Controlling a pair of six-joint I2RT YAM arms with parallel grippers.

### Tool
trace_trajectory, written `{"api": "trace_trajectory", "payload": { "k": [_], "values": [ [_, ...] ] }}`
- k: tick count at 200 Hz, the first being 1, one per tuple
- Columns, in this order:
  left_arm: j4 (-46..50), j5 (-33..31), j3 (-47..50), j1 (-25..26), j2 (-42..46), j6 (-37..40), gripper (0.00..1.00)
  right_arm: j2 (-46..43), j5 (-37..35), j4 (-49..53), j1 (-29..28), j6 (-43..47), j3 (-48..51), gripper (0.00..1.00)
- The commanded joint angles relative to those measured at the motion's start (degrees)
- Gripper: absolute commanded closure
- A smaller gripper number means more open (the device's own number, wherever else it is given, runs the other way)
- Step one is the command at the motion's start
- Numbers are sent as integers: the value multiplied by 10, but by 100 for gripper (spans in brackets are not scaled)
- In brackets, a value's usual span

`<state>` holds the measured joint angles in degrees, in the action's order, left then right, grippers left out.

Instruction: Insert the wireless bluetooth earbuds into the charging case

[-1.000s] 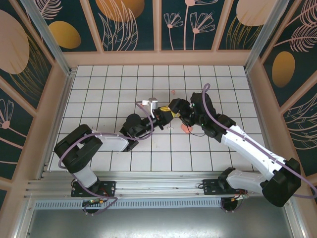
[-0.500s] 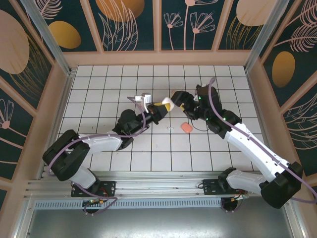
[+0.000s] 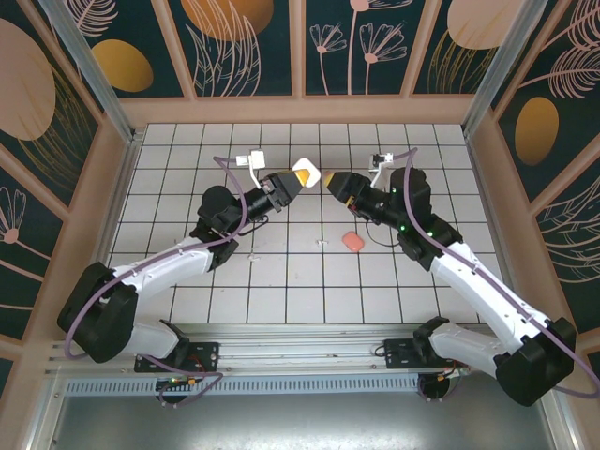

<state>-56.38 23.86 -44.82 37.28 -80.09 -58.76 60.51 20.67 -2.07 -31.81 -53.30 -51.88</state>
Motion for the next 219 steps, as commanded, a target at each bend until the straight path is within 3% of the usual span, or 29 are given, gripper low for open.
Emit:
{"api": "trace_trajectory", "payload": {
  "k": [1, 115, 162, 198, 219],
  "values": [
    [-70, 29, -10, 0, -12, -89, 100, -16, 33, -88, 1, -4, 13, 47],
    [-167, 51, 16, 0, -32, -164, 100, 11, 83, -188, 2, -34, 31, 51],
    [-242, 56, 32, 0, -53, -208, 100, 34, 112, -221, -4, -40, 29, 59],
    [-221, 59, 28, 0, -46, -192, 100, 46, 129, -230, -15, -35, 24, 70],
    [-210, 59, 28, 0, -41, -185, 100, 56, 136, -210, -23, -18, 10, 67]
  ]
}}
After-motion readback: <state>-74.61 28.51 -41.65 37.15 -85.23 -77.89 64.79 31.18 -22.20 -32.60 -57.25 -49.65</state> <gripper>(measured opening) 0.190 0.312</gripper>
